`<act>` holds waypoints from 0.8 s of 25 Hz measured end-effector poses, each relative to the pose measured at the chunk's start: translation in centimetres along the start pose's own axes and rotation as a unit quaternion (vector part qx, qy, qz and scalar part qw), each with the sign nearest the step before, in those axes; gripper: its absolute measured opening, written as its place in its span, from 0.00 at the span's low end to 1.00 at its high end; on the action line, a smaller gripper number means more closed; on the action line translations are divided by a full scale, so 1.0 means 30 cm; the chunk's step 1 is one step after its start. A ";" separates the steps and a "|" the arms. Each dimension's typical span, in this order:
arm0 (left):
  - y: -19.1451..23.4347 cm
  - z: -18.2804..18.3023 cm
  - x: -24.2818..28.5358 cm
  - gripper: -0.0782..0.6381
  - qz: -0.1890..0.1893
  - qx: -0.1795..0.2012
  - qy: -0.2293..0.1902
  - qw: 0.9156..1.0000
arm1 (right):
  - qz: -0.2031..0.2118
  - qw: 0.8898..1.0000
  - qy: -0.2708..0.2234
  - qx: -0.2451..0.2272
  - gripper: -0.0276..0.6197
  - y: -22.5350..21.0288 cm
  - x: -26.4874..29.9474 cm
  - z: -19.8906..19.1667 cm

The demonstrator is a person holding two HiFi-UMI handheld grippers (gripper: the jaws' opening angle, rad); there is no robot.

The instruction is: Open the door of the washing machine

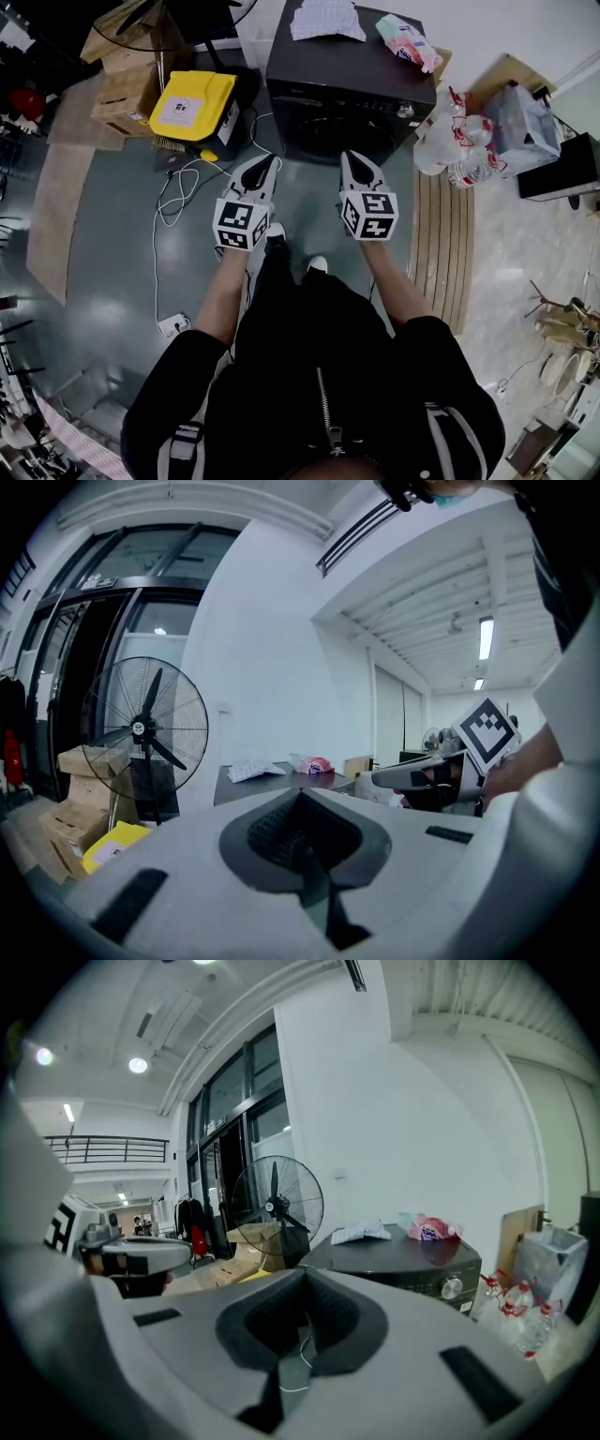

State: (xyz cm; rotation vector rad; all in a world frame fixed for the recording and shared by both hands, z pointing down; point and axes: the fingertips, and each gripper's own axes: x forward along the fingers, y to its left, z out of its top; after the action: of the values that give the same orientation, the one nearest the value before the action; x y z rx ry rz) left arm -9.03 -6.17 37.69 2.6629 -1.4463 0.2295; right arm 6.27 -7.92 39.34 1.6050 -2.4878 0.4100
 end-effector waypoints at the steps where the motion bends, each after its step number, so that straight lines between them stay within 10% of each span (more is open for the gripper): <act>1: 0.024 -0.008 0.026 0.11 -0.002 -0.002 0.002 1.000 | -0.003 1.000 0.002 0.003 0.05 -0.007 0.033 -0.001; 20: 0.636 -0.183 0.546 0.11 -0.091 -0.015 0.060 0.994 | -0.080 0.991 0.096 0.051 0.05 -0.061 0.813 -0.121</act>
State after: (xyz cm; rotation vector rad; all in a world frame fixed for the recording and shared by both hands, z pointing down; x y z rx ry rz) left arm -16.72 -29.14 46.39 2.6828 -1.1564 0.3419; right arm -2.24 -28.69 49.72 1.6993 -2.2114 0.6464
